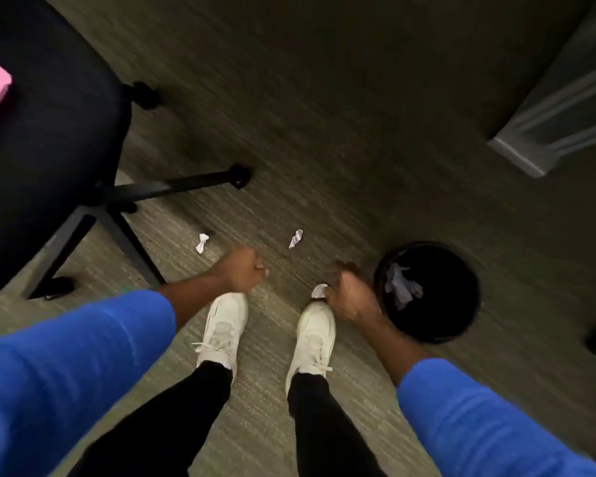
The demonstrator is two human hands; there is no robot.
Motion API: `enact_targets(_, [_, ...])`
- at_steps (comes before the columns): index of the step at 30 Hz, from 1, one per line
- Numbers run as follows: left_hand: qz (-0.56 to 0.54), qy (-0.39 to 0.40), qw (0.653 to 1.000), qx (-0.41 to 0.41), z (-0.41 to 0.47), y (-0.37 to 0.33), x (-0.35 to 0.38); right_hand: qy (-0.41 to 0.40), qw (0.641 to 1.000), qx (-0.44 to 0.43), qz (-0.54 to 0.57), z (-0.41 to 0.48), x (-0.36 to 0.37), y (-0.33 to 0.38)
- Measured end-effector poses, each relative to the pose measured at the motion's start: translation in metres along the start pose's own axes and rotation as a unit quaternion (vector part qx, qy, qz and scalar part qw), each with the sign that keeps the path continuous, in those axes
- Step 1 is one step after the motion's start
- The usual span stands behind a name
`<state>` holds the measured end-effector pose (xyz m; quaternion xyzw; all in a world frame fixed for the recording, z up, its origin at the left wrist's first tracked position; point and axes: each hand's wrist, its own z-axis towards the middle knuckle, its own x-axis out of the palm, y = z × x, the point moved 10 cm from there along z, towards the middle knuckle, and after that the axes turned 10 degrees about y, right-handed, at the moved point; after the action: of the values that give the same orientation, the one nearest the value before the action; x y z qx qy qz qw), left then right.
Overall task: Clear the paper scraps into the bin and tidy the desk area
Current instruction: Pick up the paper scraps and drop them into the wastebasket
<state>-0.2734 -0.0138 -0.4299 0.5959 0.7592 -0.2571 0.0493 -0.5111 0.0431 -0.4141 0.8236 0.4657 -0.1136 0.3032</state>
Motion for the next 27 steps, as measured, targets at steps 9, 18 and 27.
enact_targets(9, [0.086, -0.086, 0.992, -0.033, 0.088, 0.104, -0.021, 0.033, 0.992, 0.018, -0.121, 0.104, 0.081, -0.043])
enact_targets(18, [0.117, -0.189, 0.962, -0.160, 0.147, 0.191, -0.017, 0.009, 0.988, 0.043, -0.151, 0.168, 0.121, -0.085])
enact_targets(27, [0.046, -0.212, 0.969, -0.120, 0.162, 0.206, -0.009, -0.074, 0.990, -0.048, -0.113, 0.185, 0.104, -0.066])
